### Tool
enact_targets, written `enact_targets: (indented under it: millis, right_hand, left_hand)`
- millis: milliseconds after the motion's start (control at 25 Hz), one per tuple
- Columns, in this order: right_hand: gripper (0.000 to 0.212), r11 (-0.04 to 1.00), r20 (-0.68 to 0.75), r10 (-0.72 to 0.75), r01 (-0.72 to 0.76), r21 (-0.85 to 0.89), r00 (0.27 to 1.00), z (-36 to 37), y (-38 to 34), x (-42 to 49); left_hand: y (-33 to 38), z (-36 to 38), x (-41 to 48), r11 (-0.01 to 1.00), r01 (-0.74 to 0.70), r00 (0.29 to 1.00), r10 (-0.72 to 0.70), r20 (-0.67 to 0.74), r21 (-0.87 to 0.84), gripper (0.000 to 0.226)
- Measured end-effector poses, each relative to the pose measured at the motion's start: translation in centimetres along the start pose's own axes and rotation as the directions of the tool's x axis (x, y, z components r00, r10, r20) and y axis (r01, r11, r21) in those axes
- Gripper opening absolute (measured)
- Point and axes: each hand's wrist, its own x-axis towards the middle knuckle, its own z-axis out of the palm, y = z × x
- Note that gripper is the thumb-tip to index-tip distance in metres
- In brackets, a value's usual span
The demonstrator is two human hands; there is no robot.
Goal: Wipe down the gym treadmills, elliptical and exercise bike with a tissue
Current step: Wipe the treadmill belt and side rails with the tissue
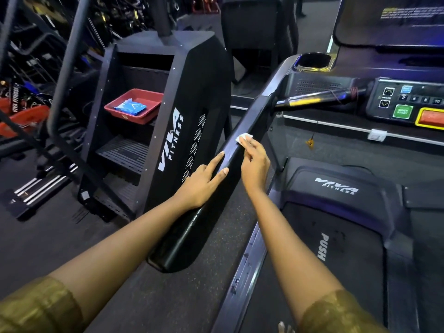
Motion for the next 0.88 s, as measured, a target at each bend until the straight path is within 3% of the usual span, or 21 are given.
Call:
enact_targets:
  millis: [160,360,480,640,880]
  right_hand:
    - [0.035,0.996,0.048,-0.062,0.064,-0.056,0.997,-0.1,-0.4,-3.9]
    - [0.040,0.998,0.094,-0.061,0.060,0.015,0.994,-1.1,-3.1,-12.1]
    - [0.038,0.990,0.086,0.019,-0.031,0.135,0.996,-2.0,-3.3,-13.4]
    - [0.036,0.954,-0.037,0.259,-0.249,0.169,0.965,-1.4,-1.6,-7.6]
    - [0.039,0.959,-0.021,0.233,-0.227,0.173,0.972,-0.4,-2.4,-11.2]
  left_hand:
    - [0.0,-0.5,-0.2,0.987,-0.023,0.999,0.027,0.021,-0.160,0.054]
    - [-1.4,-0.9,-3.9,0.940,-0.091,0.995,0.098,0.004,-0.330,0.061]
    - [-2.8,-0.6,-5.7,0.959,-0.090,0.995,0.095,0.006,-0.270,0.061]
    - [-3.4,-0.2,-6.9,0.987,-0.067,0.997,0.069,0.015,-0.145,0.062]
    - [-2.9,-0.1,-7.0,0.997,-0.063,0.998,0.062,-0.017,-0.049,0.057]
